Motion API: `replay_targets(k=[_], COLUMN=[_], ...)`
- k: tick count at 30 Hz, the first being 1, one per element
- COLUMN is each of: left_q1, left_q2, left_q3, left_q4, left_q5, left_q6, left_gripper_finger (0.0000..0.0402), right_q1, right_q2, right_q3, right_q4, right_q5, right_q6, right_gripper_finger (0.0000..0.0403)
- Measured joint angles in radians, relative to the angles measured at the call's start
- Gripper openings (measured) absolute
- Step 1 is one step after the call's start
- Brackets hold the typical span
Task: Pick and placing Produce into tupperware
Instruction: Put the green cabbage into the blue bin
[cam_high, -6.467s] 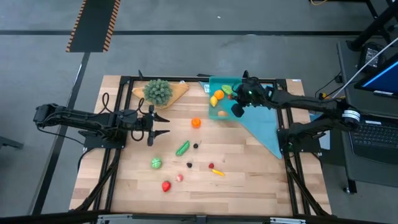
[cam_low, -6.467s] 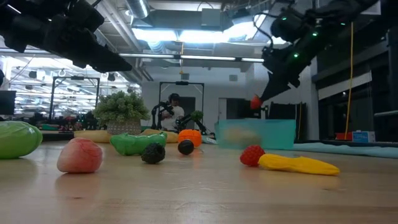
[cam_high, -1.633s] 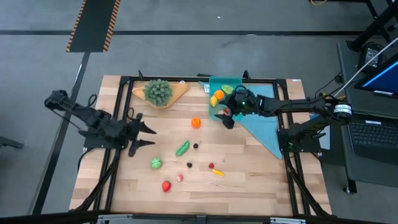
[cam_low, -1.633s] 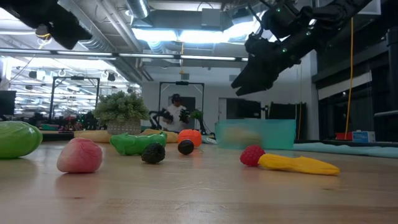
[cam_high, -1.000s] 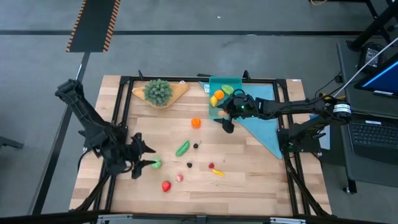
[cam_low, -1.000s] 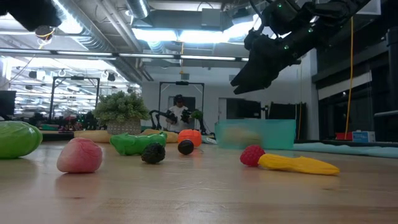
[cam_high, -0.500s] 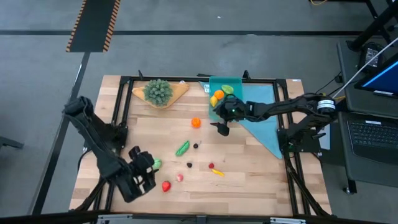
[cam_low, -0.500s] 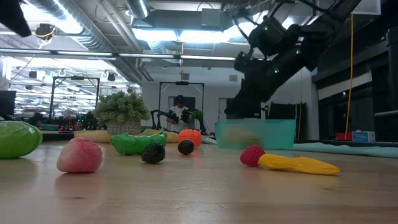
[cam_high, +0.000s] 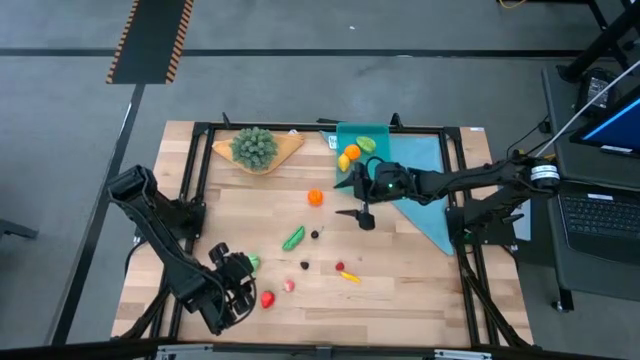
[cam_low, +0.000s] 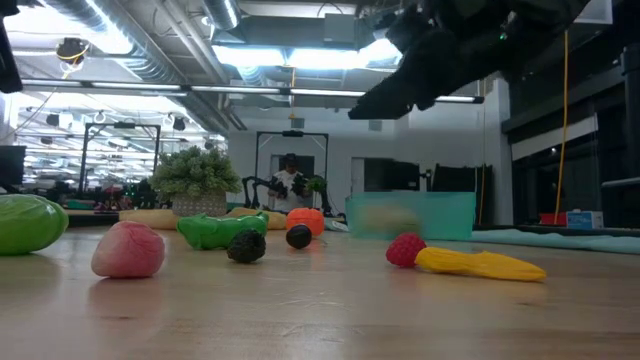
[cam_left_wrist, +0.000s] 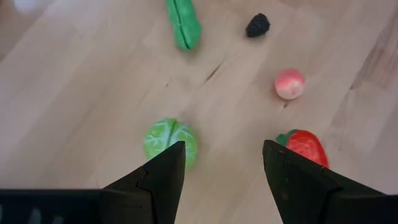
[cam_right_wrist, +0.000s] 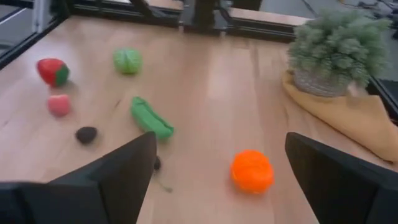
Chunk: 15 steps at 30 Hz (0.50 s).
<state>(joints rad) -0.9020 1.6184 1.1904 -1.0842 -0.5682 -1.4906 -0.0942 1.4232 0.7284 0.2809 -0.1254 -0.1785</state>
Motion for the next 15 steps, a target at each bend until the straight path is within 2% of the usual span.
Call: replay_targets(k=[6,15], left_q1=[0.000,0.000], left_q2=[0.000,0.000], left_q3=[0.000,0.000], left_q4=[0.029,0.027], left_q5=[0.002,0.002], left_q6=[0.000,0.000], left_gripper_finger=[0.0206,0.0206], right_q1=[0.045,0.052], right_q2=[0.000,0.000], right_q3=[0.000,0.000], right_q4=[0.002,0.049], right_q5=[0.000,0.001], right_q6=[-0.013,-0.014], right_gripper_finger=[0.0355,0.0355])
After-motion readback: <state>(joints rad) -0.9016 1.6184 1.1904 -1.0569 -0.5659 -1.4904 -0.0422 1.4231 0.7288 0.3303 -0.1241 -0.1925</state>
